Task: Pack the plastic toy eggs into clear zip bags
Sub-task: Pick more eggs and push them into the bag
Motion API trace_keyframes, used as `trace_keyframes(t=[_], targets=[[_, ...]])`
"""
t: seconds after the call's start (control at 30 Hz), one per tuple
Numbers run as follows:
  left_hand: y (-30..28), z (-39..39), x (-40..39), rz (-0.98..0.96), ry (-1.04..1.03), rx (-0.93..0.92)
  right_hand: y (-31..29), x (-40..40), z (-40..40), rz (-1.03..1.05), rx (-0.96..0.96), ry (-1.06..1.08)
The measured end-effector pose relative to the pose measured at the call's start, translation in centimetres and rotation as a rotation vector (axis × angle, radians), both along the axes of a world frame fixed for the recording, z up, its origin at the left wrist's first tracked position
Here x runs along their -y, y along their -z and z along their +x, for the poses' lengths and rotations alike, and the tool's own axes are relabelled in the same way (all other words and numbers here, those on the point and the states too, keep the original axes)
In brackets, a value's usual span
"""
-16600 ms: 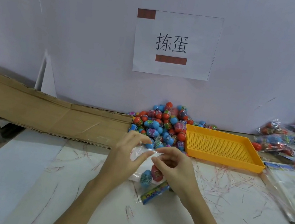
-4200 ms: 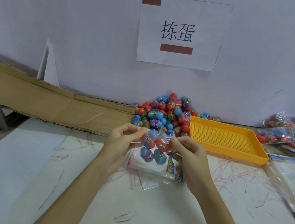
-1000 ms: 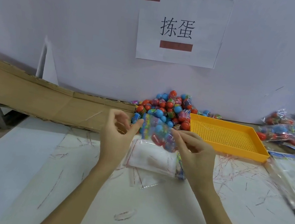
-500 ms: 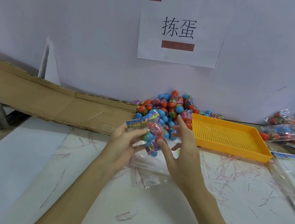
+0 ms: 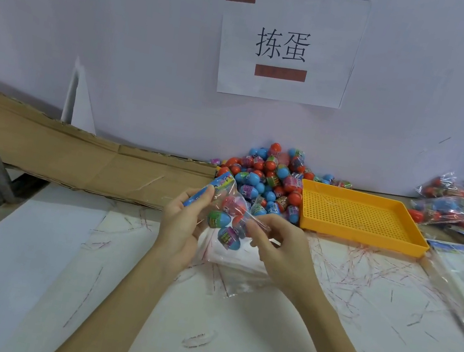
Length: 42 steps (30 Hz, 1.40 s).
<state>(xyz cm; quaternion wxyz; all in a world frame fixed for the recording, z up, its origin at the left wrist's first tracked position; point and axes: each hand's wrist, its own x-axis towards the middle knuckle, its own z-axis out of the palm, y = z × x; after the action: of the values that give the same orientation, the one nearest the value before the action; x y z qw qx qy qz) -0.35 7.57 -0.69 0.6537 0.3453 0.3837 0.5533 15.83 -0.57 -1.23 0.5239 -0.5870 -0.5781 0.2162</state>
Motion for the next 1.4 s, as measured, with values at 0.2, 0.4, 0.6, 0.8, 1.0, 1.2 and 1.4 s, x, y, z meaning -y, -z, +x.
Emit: trace_keyframes(t=[0.2,0.4,0.6,0.8,1.0,1.2,1.4], targets=[[-0.3,-0.4,-0.2,0.019,0.037,0.015,-0.4,0.3,0.0,0.017,-0.064,0.061],[-0.1,0.1,0.4,0.066,-0.065,-0.010,-0.9,0.3,-0.4,0.001,-0.254,0.038],[0.2,0.5,0.6,0.105,-0.100,-0.066,-0.8,0.6,-0.2,-0.254,-0.373,-0.196],[-0.6,-0.2,0.3,0.026,0.001,0.089,-0.7,0.5,0.2,-0.234,-0.340,-0.242],[-0.3,0.2,0.5,0.082,0.204,-0.057,-1.0,0.8,0.7,-0.172,-0.367,-0.156],[-0.6,-0.6,0.1,0.109,0.215,-0.215,-1.8,1.0,0.8,-0.177,-0.315,-0.094],[-0.4,-0.9,0.1,0.184,0.172,-0.354,-1.9,1.3,0.9,-0.274,-0.234,-0.161]])
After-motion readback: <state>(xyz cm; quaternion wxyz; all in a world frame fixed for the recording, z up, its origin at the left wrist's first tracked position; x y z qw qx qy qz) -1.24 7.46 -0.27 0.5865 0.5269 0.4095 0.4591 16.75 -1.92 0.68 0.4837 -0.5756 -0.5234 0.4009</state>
